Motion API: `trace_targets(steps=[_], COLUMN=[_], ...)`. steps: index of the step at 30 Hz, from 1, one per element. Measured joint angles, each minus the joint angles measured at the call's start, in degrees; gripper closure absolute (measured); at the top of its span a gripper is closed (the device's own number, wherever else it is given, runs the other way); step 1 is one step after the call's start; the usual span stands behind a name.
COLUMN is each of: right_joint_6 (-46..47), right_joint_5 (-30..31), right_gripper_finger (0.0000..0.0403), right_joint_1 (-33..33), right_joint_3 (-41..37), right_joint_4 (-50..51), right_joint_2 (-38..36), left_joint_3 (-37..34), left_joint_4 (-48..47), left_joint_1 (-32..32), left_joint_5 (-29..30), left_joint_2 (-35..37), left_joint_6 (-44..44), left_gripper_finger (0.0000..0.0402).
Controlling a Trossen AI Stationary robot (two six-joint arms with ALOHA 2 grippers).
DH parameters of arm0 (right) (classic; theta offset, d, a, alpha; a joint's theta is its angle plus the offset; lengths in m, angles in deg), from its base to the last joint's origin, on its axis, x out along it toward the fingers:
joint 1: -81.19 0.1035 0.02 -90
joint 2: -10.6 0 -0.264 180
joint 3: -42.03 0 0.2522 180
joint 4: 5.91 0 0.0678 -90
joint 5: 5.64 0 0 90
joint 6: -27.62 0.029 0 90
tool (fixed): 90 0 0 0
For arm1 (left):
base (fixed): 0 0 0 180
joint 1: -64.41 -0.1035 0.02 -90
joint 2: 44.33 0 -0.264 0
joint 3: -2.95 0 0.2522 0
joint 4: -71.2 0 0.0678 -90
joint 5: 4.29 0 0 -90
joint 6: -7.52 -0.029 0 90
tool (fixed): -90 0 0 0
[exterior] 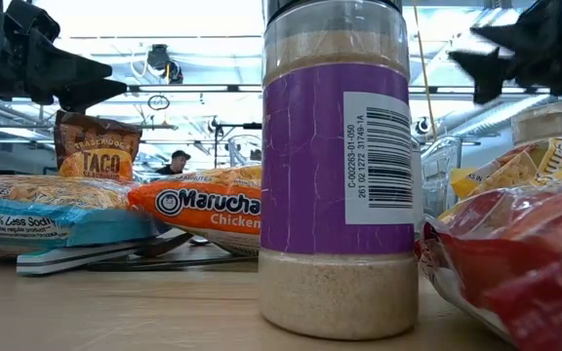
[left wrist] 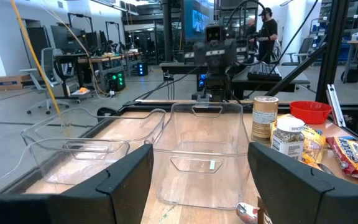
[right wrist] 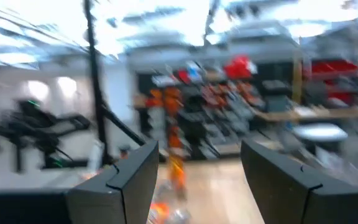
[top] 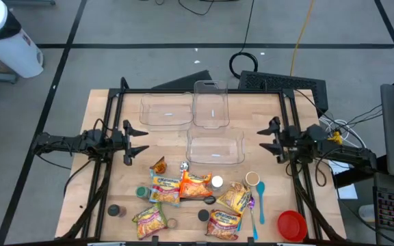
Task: Pick & Place Food Item
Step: Put the gold seasoning bottle into the top left transparent container
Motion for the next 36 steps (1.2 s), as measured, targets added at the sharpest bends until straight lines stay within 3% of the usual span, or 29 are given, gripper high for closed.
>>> trace_targets(steps=[8,18,23,28,33,36], right_joint_6=[5.91,7.95,6.92,12.64,20.45,17.82], right_joint_5=[-14.27,-13.48,-9.39,-9.19,-10.22,-13.08], right_gripper_finger=[0.0179,0.0179,0.0179,0.0179,0.0175,0.0155], right_joint_1=[0.03,0.04,0.04,0.04,0.6,3.59], right_joint_3=[0.0,0.0,0.0,0.0,0.73,3.37], right_joint_4=[-13.78,-19.26,-19.27,-23.6,-34.93,-30.56], right_joint_2=[0.02,0.02,0.02,0.18,3.65,8.61], left_joint_3=[0.02,0.01,0.02,0.0,0.01,0.0], left_joint_4=[0.0,0.0,0.01,0.02,0.02,0.02], left_joint_1=[0.01,0.01,0.0,0.0,0.0,0.0], left_joint_5=[0.0,-0.02,-0.01,0.0,0.0,0.0], left_joint_2=[-0.02,-0.02,-0.01,-0.02,-0.02,-0.02], left_joint_6=[0.0,0.02,0.0,0.0,0.0,0.0], left_gripper_finger=[0.0131,0.0131,0.013,0.013,0.0131,0.013])
